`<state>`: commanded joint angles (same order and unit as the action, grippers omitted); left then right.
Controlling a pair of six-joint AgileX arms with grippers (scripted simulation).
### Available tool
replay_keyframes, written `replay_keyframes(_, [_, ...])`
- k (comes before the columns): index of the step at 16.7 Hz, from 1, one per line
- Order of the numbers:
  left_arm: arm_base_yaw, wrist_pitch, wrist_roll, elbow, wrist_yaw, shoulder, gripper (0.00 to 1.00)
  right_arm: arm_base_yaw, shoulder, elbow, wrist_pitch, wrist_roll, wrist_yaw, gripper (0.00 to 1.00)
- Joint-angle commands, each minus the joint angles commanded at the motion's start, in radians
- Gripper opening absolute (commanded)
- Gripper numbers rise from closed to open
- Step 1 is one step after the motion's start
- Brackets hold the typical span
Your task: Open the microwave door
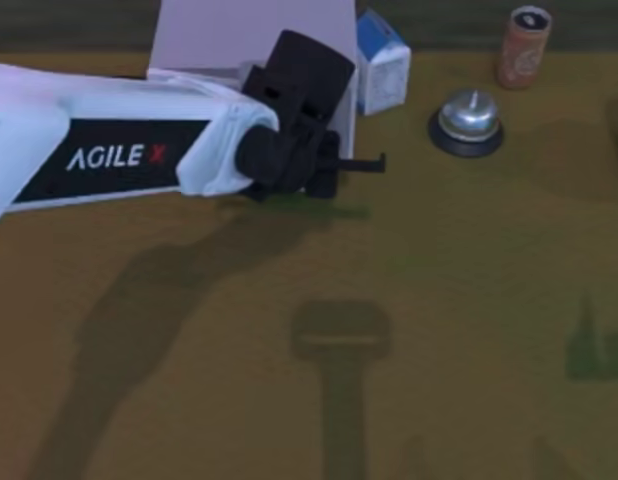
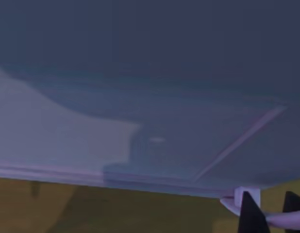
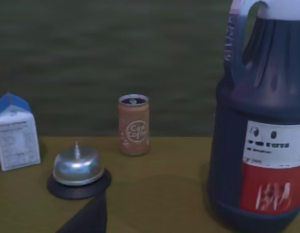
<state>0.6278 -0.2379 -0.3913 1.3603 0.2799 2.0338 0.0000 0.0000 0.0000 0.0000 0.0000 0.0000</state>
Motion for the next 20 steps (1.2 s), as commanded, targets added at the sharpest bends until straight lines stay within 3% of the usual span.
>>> replay_keyframes(6, [-0.014, 0.030, 0.046, -0.048, -0.026, -0.034, 0.00, 0.000, 0.000, 0.000, 0.000, 0.000, 0.000, 1.00])
replay_keyframes(20, [-0.015, 0.030, 0.046, -0.048, -0.026, -0.034, 0.00, 0.000, 0.000, 0.000, 0.000, 0.000, 0.000, 1.00])
